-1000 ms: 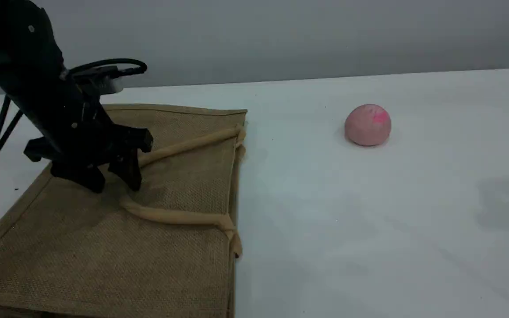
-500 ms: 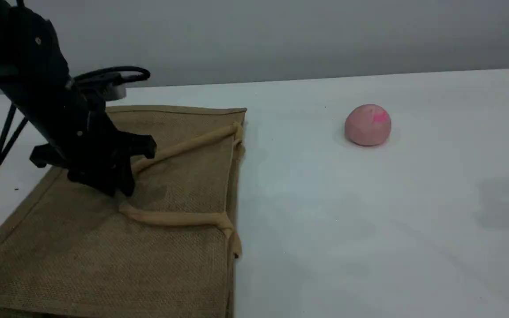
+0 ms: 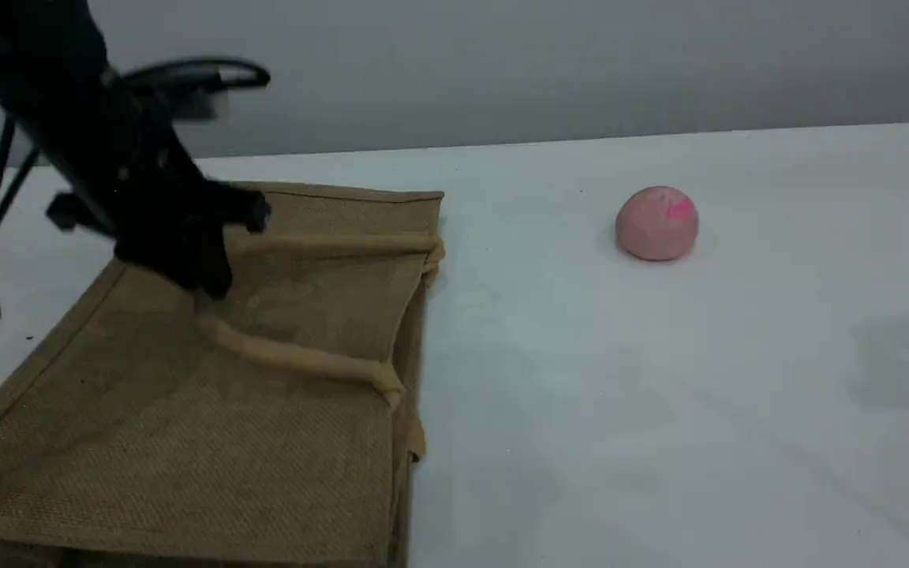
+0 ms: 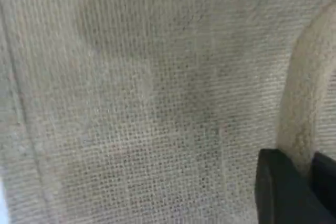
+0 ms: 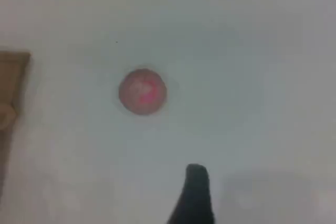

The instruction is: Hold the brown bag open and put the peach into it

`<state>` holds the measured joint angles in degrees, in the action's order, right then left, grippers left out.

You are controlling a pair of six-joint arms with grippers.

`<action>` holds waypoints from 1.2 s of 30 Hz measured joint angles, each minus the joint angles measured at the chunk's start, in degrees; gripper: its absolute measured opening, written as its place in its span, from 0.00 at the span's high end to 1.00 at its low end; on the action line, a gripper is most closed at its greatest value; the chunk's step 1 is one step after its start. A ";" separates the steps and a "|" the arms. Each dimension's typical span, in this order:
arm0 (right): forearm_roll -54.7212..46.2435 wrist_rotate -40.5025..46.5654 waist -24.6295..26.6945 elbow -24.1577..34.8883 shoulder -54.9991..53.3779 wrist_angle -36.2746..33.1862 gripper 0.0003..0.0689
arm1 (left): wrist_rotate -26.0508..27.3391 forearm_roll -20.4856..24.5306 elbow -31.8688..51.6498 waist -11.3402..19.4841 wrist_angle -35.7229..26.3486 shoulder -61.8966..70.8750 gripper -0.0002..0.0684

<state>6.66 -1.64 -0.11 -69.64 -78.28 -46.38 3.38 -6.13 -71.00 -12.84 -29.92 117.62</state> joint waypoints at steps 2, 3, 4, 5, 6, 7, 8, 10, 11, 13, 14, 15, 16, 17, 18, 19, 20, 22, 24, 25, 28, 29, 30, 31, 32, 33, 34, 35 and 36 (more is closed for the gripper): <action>0.11 -0.37 0.00 0.05 0.00 0.00 0.20 | 1.99 0.00 -2.74 0.00 -4.07 -1.14 0.85; 0.25 -0.36 0.00 0.05 -0.07 0.00 0.20 | 3.40 0.10 -3.90 0.00 -5.64 -1.61 0.85; 0.65 -0.36 0.00 0.05 -0.13 0.00 0.20 | 4.78 0.07 -5.42 0.07 -7.63 -2.15 0.85; 1.03 -0.49 0.00 0.05 -0.25 0.00 0.20 | 6.00 0.11 -7.04 0.07 -9.88 -2.50 0.86; 1.21 -0.83 0.00 0.05 -0.58 0.00 0.20 | 7.37 0.17 -8.45 0.07 -11.95 -2.64 0.86; 1.36 -1.16 0.00 0.05 -0.95 0.00 0.20 | 8.61 0.17 -10.28 0.07 -13.78 -2.70 0.86; 1.60 -1.68 0.00 0.05 -1.41 0.00 0.20 | 9.58 0.17 -11.84 0.07 -15.69 -2.70 0.86; 2.28 -2.28 0.00 0.05 -2.69 0.23 0.20 | 12.07 -0.08 -15.75 0.07 -20.29 -2.70 0.86; 2.28 -2.50 0.00 0.05 -3.35 0.56 0.20 | 13.54 -0.24 -17.71 0.12 -21.94 -2.70 0.86; 2.40 -3.16 0.00 0.05 -5.22 0.83 0.20 | 16.25 -0.95 -21.53 0.12 -25.80 -2.75 0.86; 2.56 -3.54 0.00 0.05 -6.24 1.11 0.20 | 17.69 -1.69 -23.03 0.12 -27.54 -2.75 0.86; 2.71 -3.67 0.00 0.05 -7.16 1.43 0.20 | 18.99 -2.51 -24.76 0.12 -29.48 -2.75 0.86; 3.06 -3.81 0.00 0.05 -8.29 1.81 0.20 | 19.98 -3.52 -26.18 0.12 -31.03 -2.75 0.86; 3.46 -4.48 0.00 0.05 -9.50 2.03 0.20 | 21.14 -5.00 -27.74 0.12 -32.89 -2.75 0.86; 3.97 -5.17 0.00 0.05 -10.73 2.09 0.20 | 22.35 -6.13 -29.20 0.12 -34.12 -2.75 0.86; 4.58 -5.78 0.00 0.05 -11.77 2.28 0.20 | 23.50 -7.39 -30.51 0.12 -35.58 -2.75 0.86; 5.24 -6.58 0.00 0.05 -12.97 2.72 0.20 | 25.00 -8.67 -31.72 0.12 -36.93 -2.75 0.86; 6.39 -7.94 0.00 0.05 -15.10 3.59 0.20 | 28.34 -10.96 -33.61 0.12 -39.07 -2.75 0.86; 7.85 -9.48 0.00 0.05 -17.22 3.93 0.20 | 31.05 -12.77 -35.20 0.12 -40.34 -2.75 0.86; 8.71 -10.25 0.00 0.05 -18.22 4.18 0.20 | 32.25 -13.49 -36.01 0.12 -40.34 -2.75 0.86; 11.60 -13.12 0.00 0.05 -20.83 4.97 0.20 | 34.15 -15.75 -38.66 0.12 -40.34 -2.75 0.86; 12.51 -14.08 0.00 0.05 -21.51 5.11 0.20 | 34.63 -16.61 -39.72 0.12 -40.34 -2.75 0.86; 13.50 -14.88 0.00 0.05 -22.30 5.42 0.20 | 34.87 -17.50 -40.71 0.12 -40.34 -2.89 0.86; 14.49 -15.82 0.00 0.05 -23.10 6.09 0.20 | 34.93 -17.94 -41.52 0.12 -40.34 -2.89 0.86; 15.57 -16.58 -0.05 0.05 -23.87 6.78 0.20 | 34.88 -18.22 -42.45 0.12 -40.34 -2.95 0.86; 16.32 -17.53 -0.05 0.05 -24.53 7.28 0.20 | 34.88 -18.61 -43.28 0.12 -40.34 -3.01 0.86; 16.88 -18.60 -0.05 0.05 -25.25 7.50 0.20 | 34.88 -19.25 -43.90 0.12 -40.19 -3.01 0.86; 17.25 -19.53 -0.05 0.05 -25.95 7.63 0.20 | 35.18 -19.78 -44.12 0.12 -40.03 -3.01 0.86; 17.63 -20.23 -0.05 0.05 -26.50 7.85 0.20 | 35.79 -20.09 -44.14 0.12 -40.03 -3.11 0.86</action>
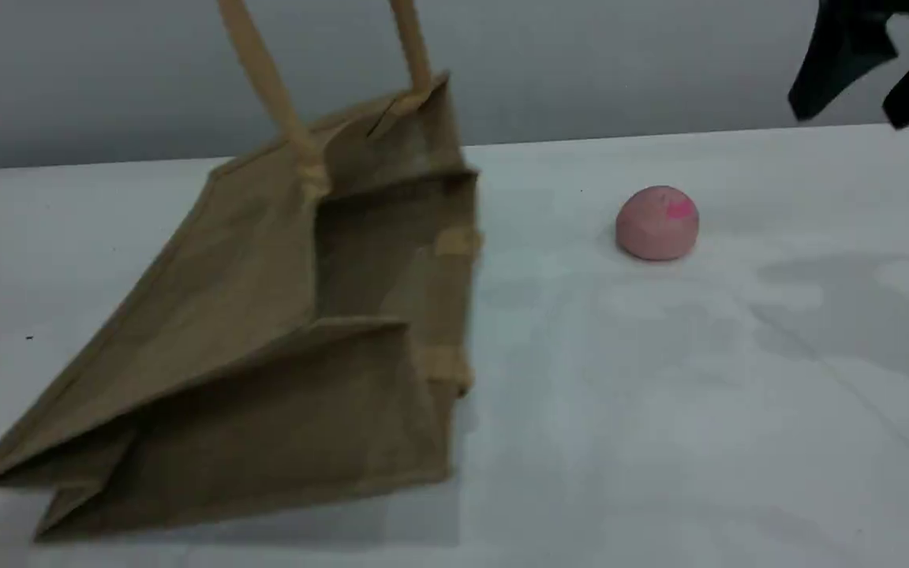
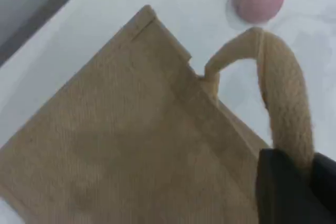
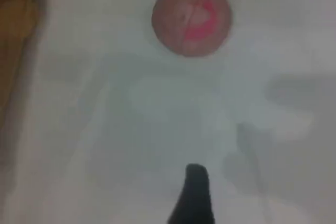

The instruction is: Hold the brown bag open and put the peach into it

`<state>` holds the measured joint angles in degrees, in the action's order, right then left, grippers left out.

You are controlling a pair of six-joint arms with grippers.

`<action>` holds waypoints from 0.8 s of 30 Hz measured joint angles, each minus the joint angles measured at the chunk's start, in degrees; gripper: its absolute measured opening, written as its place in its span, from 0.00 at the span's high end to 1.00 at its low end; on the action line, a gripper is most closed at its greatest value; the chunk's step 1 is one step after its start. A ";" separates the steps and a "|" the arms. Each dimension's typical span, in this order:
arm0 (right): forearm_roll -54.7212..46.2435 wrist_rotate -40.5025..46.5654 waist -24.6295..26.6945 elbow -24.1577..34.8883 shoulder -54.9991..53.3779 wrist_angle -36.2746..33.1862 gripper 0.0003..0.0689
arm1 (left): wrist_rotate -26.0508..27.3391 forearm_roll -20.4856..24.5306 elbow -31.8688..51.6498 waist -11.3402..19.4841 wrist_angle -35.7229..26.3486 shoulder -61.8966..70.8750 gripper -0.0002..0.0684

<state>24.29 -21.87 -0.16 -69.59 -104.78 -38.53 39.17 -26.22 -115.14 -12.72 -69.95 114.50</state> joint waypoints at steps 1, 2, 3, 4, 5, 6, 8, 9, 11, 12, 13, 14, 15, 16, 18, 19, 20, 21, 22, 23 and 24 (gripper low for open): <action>0.13 -0.73 0.00 0.00 -0.63 0.40 0.20 | 0.78 0.00 0.00 0.00 0.00 -0.05 0.86; 0.48 -1.38 0.00 0.00 -1.23 1.02 0.20 | 1.64 0.00 0.00 0.00 0.00 -0.14 0.86; 0.95 -1.73 0.00 0.00 -1.85 1.78 0.20 | 2.63 0.00 0.00 0.00 0.00 -0.32 0.86; 1.61 -2.39 0.00 0.00 -2.40 2.43 0.20 | 3.79 0.00 0.00 0.00 0.00 -0.45 0.86; 2.69 -3.28 0.00 0.00 -3.10 2.82 0.20 | 4.78 0.00 0.00 0.00 0.00 -0.74 0.86; 3.94 -4.17 0.00 0.00 -3.82 2.98 0.20 | 5.89 0.00 0.00 0.00 0.00 -1.00 0.86; 6.14 -6.30 -0.51 0.00 -5.02 3.25 0.20 | 8.25 0.00 0.00 0.00 -0.13 -1.74 0.86; 7.42 -7.66 -0.89 0.00 -5.56 3.68 0.20 | 9.52 -0.38 0.00 0.00 -0.13 -2.15 0.86; 9.08 -10.27 -2.07 0.00 -6.43 5.56 0.20 | 12.01 -1.90 0.05 0.00 -0.13 -2.83 0.86; 9.69 -11.60 -2.62 0.00 -6.90 6.33 0.20 | 13.01 -2.75 0.13 0.00 -0.13 -3.25 0.86; 10.41 -12.73 -3.35 0.00 -7.33 7.47 0.20 | 14.09 -3.92 0.11 0.00 -0.13 -3.51 0.86; 10.69 -13.69 -4.14 0.00 -7.76 8.69 0.20 | 15.13 -5.13 0.11 0.00 -0.13 -3.76 0.86; 10.69 -14.86 -4.81 0.00 -8.11 9.94 0.20 | 16.13 -6.04 0.11 0.00 -0.13 -3.82 0.86; 10.69 -15.80 -5.56 0.00 -8.49 10.86 0.20 | 16.88 -7.00 0.11 0.00 -0.13 -3.82 0.86; 10.63 -17.07 -6.89 0.00 -9.07 13.17 0.20 | 17.62 -8.23 0.15 0.00 -0.08 -3.82 0.86; 10.56 -17.70 -7.37 0.00 -9.30 13.94 0.20 | 17.62 -8.48 0.15 0.00 -0.08 -3.82 0.86; 10.56 -18.13 -7.92 0.00 -9.55 14.91 0.20 | 17.62 -8.48 0.15 0.00 -0.08 -3.82 0.86; 10.56 -18.25 -8.39 0.00 -9.77 15.97 0.20 | 17.62 -8.48 0.15 0.00 -0.08 -3.82 0.86; 10.50 -18.48 -8.88 0.00 -10.05 16.95 0.20 | 17.62 -8.48 0.15 0.00 -0.08 -3.82 0.86; 10.50 -18.54 -9.08 0.00 -10.33 17.61 0.20 | 17.62 -8.48 0.15 0.00 -0.03 -3.82 0.86; 10.50 -18.86 -9.15 0.00 -10.66 18.09 0.20 | 17.48 -8.48 0.15 0.00 0.03 -3.82 0.86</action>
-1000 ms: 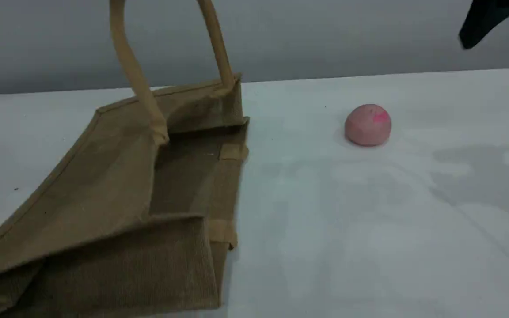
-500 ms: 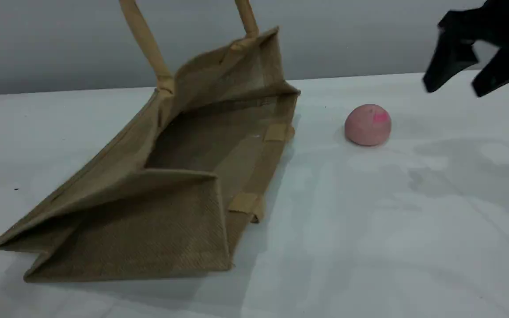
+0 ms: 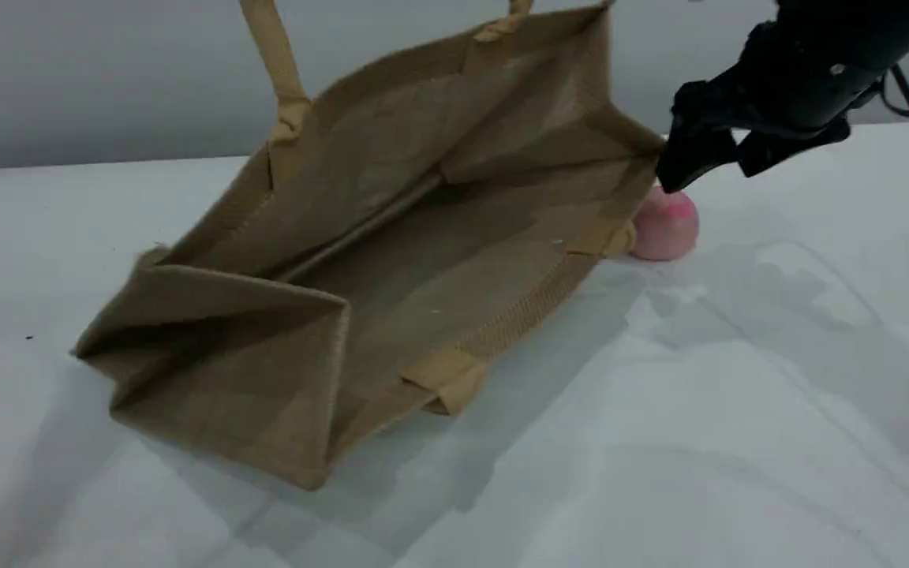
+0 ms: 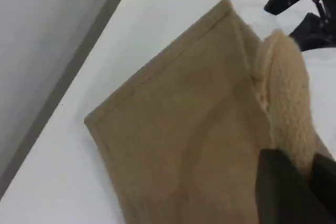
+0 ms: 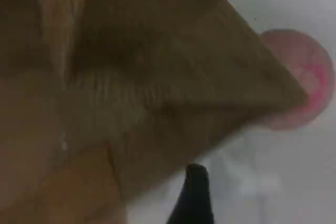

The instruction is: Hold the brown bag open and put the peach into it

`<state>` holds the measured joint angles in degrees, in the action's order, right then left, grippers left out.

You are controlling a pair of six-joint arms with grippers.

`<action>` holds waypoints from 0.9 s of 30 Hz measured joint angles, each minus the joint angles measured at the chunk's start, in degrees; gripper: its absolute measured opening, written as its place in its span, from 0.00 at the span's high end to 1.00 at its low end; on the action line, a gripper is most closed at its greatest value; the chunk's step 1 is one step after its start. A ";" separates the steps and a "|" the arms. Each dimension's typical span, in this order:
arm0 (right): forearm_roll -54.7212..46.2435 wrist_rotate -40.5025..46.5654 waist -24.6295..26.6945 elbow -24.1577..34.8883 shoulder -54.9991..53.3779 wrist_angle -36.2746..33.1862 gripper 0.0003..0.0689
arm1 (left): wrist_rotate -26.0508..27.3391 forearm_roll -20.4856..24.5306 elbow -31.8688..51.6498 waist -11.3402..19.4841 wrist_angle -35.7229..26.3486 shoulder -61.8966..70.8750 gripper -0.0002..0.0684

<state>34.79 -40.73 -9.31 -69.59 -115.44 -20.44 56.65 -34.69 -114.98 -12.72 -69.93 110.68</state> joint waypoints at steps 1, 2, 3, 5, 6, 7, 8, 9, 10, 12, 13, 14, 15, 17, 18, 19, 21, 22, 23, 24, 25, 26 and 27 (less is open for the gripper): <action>-0.12 0.03 -0.31 0.00 -0.24 1.04 0.20 | -0.12 0.00 0.00 0.00 0.00 0.00 0.86; -0.13 -0.03 -0.38 0.00 -0.66 2.03 0.20 | -0.42 0.00 0.00 0.00 0.00 0.00 0.86; -0.13 -0.18 -0.38 0.00 -1.08 2.57 0.20 | -0.76 0.21 0.00 0.00 0.00 0.00 0.86; -0.13 -0.22 -0.38 0.00 -1.98 2.92 0.20 | -1.82 1.22 0.00 0.00 0.00 0.00 0.86; -0.13 -0.22 -0.38 0.00 -2.49 3.06 0.20 | -2.39 2.33 0.00 0.00 0.00 0.00 0.86; -0.18 -0.22 -0.38 0.00 -2.92 3.06 0.20 | -3.31 3.63 0.00 0.00 0.00 0.00 0.86; -0.18 -0.22 -0.42 0.00 -3.28 3.06 0.20 | -4.27 5.31 0.00 0.00 0.00 0.00 0.86; -0.18 -0.22 -0.42 0.00 -3.52 3.06 0.20 | -5.50 6.66 0.00 0.00 0.00 0.00 0.86; -0.18 -0.22 -0.42 0.00 -3.65 3.06 0.20 | -6.73 8.34 -0.05 0.00 0.00 0.00 0.86; -0.18 -0.22 -0.42 0.00 -3.65 3.37 0.20 | -9.71 11.72 -0.05 0.06 0.00 0.00 0.86; -0.18 -0.22 -0.44 0.00 -3.65 3.64 0.20 | -11.33 13.41 -0.05 0.13 0.00 0.00 0.86; -0.18 -0.15 -0.44 0.00 -3.65 4.01 0.20 | -12.81 14.78 -0.05 0.52 0.25 0.00 0.86; -0.18 -0.16 -0.44 0.00 -3.65 4.18 0.20 | -13.87 15.89 -0.05 0.92 0.69 0.00 0.86; -0.18 -0.12 -0.44 0.00 -3.65 5.10 0.20 | -14.38 17.24 -0.05 1.93 1.15 0.00 0.86; -0.18 -0.12 -0.44 0.00 -3.65 5.66 0.20 | -14.84 17.15 -0.05 2.38 1.28 0.00 0.86; -0.18 -0.18 -0.44 0.00 -3.65 6.00 0.20 | -15.53 16.86 -0.05 2.65 1.33 0.00 0.86; -0.18 -0.23 -0.44 0.00 -3.65 6.87 0.20 | -15.77 16.70 -0.05 3.40 1.49 0.00 0.86; -0.18 -0.40 -0.44 0.00 -3.65 7.40 0.20 | -15.85 16.65 -0.05 3.59 1.49 0.00 0.86; -0.18 -0.41 -0.44 0.00 -3.65 7.60 0.20 | -16.44 16.80 -0.05 3.65 1.62 0.00 0.86; -0.18 -0.70 -0.44 0.00 -3.65 7.80 0.20 | -16.70 16.98 -0.05 3.65 1.71 0.00 0.86; -0.18 -0.92 -0.44 0.00 -3.65 8.07 0.20 | -16.78 16.76 -0.05 3.65 1.71 0.00 0.86; -0.18 -1.00 -0.44 0.00 -3.65 8.32 0.20 | -16.78 16.67 -0.05 3.65 1.76 0.00 0.86; -0.18 -1.19 -0.44 0.00 -3.65 8.66 0.20 | -16.78 16.67 -0.05 3.65 1.76 0.00 0.86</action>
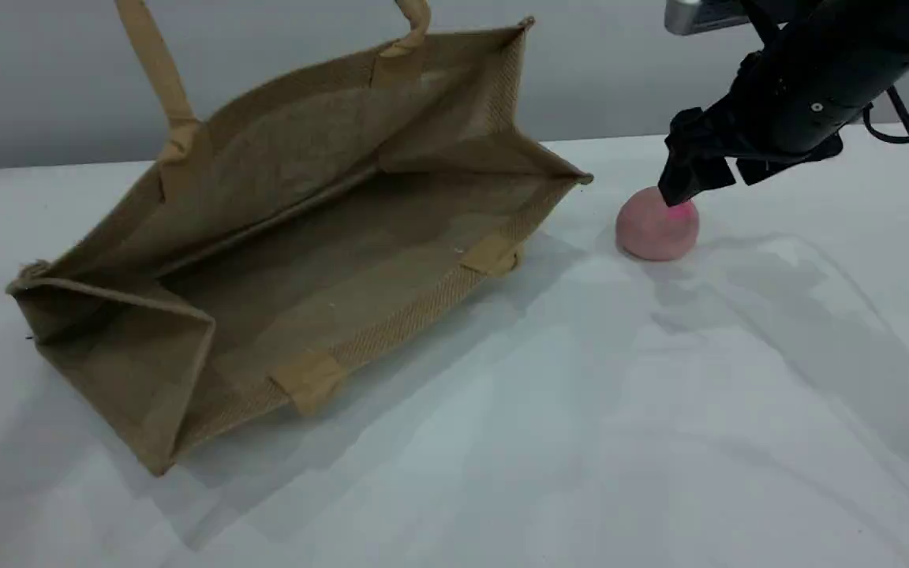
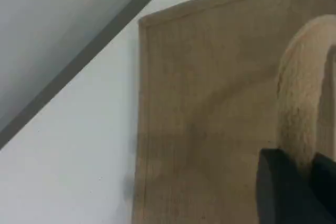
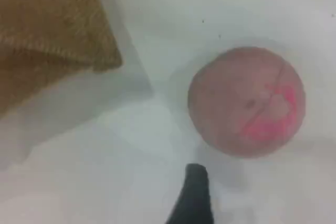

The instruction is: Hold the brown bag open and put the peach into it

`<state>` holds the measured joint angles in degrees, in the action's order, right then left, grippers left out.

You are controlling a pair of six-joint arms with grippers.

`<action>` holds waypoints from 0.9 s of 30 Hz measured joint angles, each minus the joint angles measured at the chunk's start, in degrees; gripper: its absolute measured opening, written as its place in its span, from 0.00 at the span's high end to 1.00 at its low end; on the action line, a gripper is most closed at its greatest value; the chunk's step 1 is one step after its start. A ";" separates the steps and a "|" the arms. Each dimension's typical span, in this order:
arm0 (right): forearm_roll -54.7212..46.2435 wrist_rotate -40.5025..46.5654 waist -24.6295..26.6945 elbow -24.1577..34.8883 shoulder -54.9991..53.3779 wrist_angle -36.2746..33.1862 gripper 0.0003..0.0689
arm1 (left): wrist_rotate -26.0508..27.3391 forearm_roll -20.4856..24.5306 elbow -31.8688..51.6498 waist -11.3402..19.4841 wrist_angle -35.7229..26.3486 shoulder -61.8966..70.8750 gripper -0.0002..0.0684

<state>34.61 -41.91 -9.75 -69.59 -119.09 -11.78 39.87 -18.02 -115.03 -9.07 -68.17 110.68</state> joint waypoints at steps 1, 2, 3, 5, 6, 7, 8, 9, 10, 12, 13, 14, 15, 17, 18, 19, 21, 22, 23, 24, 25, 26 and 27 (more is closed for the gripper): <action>0.00 0.01 0.00 0.00 0.00 0.42 0.20 | 0.06 0.00 0.00 -0.06 0.00 0.00 0.86; 0.00 0.01 0.00 -0.21 -0.16 0.45 0.20 | 0.06 -0.16 0.00 -0.12 0.00 0.00 0.86; 0.05 0.01 0.00 -0.66 -0.57 0.33 0.20 | 0.14 -0.51 0.00 -0.12 0.00 0.00 0.86; 0.08 0.01 -0.52 -1.72 -1.73 -0.70 0.20 | 0.17 -1.66 0.00 -0.12 0.00 0.00 0.86; 0.08 -0.06 -0.64 -2.38 -2.39 -1.44 0.20 | 0.17 -1.78 0.00 -0.12 0.00 0.00 0.86; 0.08 -0.06 -0.99 -3.21 -3.01 -1.71 0.20 | 0.17 -1.78 0.00 -0.12 0.00 0.00 0.86; 0.08 -0.06 -1.41 -3.94 -3.76 -1.71 0.20 | 0.17 -1.78 0.00 -0.12 0.00 0.00 0.86; 0.08 -0.06 -1.69 -4.74 -4.41 -1.82 0.20 | 0.17 -1.78 0.00 -0.12 -0.06 0.00 0.86; 0.21 -0.06 -1.82 -5.50 -4.88 -2.12 0.20 | 0.17 -1.78 0.00 -0.12 -0.12 0.00 0.86; 0.23 -0.06 -2.14 -6.61 -5.72 -2.01 0.20 | 0.17 -1.88 0.00 -0.12 -0.46 0.00 0.86; 0.07 -0.11 -2.14 -7.17 -6.04 -1.88 0.20 | 0.17 -1.93 0.00 -0.12 -0.46 0.00 0.86; 0.00 -0.11 -2.14 -7.70 -6.38 -1.71 0.20 | 0.17 -1.92 0.00 -0.12 -0.51 0.00 0.86; 0.00 -0.11 -2.14 -8.18 -6.86 -1.59 0.20 | 0.17 -1.92 0.00 -0.12 -0.51 0.00 0.86; 0.00 -0.11 -2.25 -9.24 -8.03 -1.59 0.20 | 0.17 -1.92 0.00 -0.12 -0.51 0.00 0.86; -0.04 -0.11 -2.25 -9.65 -8.72 -1.59 0.20 | 0.17 -1.92 0.00 -0.12 -0.63 0.00 0.86; -0.18 -0.17 -2.25 -9.95 -9.38 -1.59 0.20 | 0.17 -1.92 0.00 -0.12 -0.63 0.00 0.86; -0.30 -0.77 -2.27 -10.31 -10.42 -1.25 0.20 | 0.17 -2.03 0.00 -0.12 -0.63 0.00 0.86; -0.40 -0.77 -2.27 -10.31 -10.83 -0.83 0.20 | 0.17 -2.10 0.00 -0.12 -0.63 0.00 0.86; -0.40 -0.83 -2.27 -10.31 -11.07 0.01 0.20 | 0.17 -2.10 0.00 -0.12 -0.63 0.00 0.86; -0.40 -0.90 -2.27 -10.31 -11.19 0.79 0.20 | 0.17 -2.10 0.00 -0.12 -0.64 0.00 0.86; -0.40 -0.95 -2.27 -10.31 -11.30 1.27 0.20 | 0.17 -2.10 0.00 -0.12 -0.64 0.00 0.86; -0.40 -1.14 -2.27 -10.31 -11.44 2.00 0.20 | 0.17 -2.15 0.00 -0.12 -0.70 0.00 0.86; -0.40 -1.45 -2.27 -10.31 -11.69 2.80 0.20 | 0.17 -2.34 0.00 -0.12 -0.78 0.00 0.86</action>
<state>34.21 -43.36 -12.02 -79.90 -130.78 -8.97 40.04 -20.36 -115.03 -9.20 -68.95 110.68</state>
